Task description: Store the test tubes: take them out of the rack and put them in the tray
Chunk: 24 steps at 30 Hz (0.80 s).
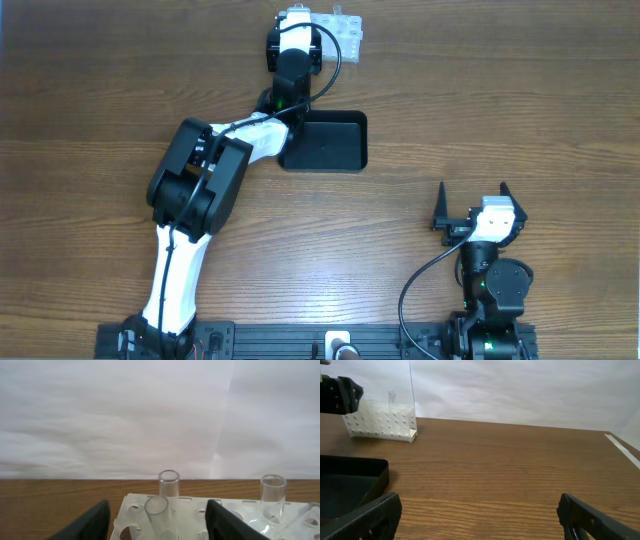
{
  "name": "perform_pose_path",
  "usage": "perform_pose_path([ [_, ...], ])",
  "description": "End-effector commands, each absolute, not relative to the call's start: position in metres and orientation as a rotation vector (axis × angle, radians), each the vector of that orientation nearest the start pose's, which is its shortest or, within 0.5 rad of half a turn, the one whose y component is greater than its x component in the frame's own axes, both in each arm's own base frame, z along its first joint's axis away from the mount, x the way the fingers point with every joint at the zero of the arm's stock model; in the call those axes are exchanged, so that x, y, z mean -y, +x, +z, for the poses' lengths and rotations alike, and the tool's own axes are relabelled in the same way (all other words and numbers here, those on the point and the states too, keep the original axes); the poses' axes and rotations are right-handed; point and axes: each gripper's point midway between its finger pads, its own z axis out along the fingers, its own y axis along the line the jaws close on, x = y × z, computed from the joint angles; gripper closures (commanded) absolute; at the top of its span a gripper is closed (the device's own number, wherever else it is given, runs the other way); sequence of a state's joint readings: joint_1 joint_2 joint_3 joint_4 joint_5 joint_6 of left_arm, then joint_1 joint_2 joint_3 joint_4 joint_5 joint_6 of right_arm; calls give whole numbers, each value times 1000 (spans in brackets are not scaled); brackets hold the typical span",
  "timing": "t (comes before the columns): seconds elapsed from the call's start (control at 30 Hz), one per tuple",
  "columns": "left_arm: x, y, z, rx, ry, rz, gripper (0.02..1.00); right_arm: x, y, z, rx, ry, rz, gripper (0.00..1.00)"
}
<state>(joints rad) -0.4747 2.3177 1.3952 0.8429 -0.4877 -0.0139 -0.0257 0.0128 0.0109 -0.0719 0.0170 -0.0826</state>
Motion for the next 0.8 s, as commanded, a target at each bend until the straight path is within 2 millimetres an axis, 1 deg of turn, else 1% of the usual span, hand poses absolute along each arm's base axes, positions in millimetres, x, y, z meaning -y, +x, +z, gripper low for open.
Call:
perform_pose_path([
  [0.03,207,592,127,-1638,-4,42,395,10,246,156,-1647,-33,-99,9],
  [0.13,207,593,127,-1638,-4,43,406,10,246,156,-1646,-33,-99,7],
  [0.37,199,596,126,-1640,-12,50,415,10,246,156,-1646,-33,-99,7],
  [0.53,202,599,121,-1649,39,-2,408,10,246,156,-1647,-33,-99,9],
  [0.67,203,600,119,-1652,42,-3,393,10,246,156,-1646,-33,-99,9],
  [0.8,210,599,118,-1654,73,-36,382,10,246,156,-1647,-33,-99,9],
])
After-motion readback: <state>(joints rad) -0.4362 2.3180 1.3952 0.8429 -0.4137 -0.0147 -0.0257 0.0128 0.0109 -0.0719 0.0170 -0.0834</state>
